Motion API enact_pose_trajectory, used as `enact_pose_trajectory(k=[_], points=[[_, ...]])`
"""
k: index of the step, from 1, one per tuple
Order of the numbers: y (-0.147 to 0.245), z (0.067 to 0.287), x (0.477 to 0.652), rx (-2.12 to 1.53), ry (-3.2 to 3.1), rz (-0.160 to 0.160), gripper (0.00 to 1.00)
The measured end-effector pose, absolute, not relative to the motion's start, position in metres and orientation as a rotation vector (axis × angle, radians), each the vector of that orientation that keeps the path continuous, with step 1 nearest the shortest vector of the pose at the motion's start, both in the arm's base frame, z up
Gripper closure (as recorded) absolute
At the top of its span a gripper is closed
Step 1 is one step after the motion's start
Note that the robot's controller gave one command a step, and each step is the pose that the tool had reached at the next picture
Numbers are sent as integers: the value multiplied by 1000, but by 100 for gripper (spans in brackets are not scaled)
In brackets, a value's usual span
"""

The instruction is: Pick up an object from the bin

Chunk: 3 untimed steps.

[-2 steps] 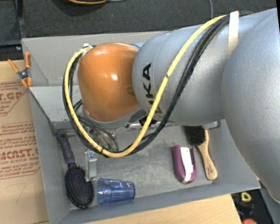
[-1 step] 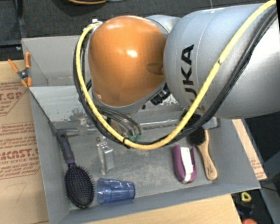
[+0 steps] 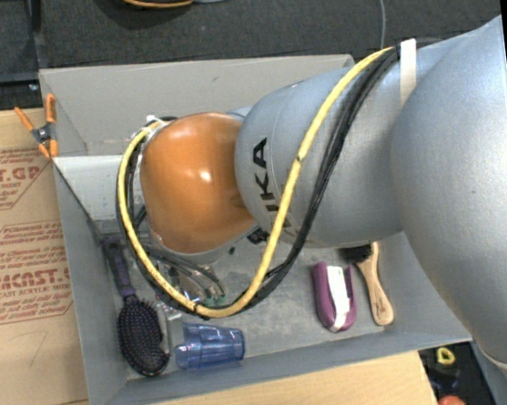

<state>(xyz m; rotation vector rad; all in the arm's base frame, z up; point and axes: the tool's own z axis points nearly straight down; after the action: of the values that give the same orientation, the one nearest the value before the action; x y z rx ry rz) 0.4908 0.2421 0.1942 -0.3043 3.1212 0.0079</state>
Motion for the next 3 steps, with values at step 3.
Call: enact_pose_trajectory(k=[3], points=[[247,184,492,-530,3060,17,0]])
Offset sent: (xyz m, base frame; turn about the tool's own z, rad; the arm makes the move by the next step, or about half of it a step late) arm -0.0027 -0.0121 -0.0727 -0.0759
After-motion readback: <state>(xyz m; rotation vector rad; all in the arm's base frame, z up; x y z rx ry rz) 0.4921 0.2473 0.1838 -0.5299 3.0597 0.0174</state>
